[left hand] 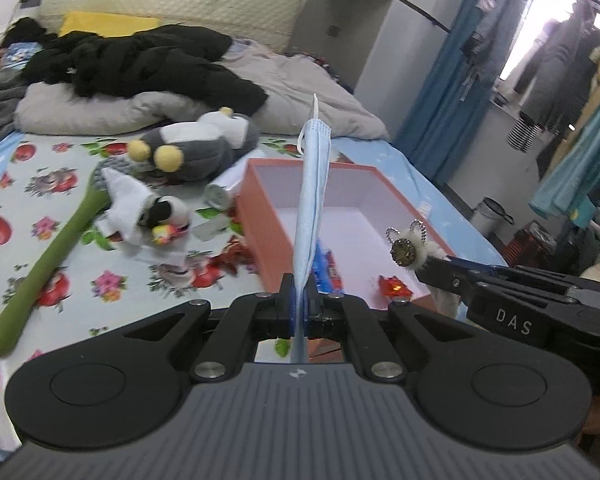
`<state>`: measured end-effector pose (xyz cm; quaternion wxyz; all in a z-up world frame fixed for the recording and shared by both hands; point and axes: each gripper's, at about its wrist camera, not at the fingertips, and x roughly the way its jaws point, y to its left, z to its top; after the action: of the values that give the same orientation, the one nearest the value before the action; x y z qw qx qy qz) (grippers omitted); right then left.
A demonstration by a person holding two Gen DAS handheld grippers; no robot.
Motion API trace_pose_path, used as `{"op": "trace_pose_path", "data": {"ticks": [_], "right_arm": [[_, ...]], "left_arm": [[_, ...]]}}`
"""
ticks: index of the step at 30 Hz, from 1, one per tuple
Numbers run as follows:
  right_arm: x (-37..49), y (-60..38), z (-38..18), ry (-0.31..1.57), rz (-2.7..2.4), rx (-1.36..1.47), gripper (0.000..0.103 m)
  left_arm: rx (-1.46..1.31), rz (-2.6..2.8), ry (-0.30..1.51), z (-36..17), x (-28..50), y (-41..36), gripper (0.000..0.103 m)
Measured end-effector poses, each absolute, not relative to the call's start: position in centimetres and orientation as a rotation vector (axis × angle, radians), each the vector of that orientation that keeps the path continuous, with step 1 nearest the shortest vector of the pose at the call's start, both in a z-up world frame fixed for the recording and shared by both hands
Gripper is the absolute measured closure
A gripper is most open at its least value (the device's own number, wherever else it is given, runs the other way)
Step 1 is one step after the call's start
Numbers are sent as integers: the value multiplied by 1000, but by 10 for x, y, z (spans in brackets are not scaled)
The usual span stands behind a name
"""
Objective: Organize soft objects
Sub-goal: 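Lower the mask and hair tie into the pink box and open both tools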
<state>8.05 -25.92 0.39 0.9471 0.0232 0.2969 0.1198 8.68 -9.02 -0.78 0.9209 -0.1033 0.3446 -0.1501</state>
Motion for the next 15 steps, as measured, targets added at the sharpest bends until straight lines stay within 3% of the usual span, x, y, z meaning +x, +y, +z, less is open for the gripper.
{"op": "trace_pose_path", "data": {"ticks": [15], "right_arm": [[117,-308,-23,656,131,99,90]], "left_arm": [[-180,-398,785,-34,160,-146,99]]}}
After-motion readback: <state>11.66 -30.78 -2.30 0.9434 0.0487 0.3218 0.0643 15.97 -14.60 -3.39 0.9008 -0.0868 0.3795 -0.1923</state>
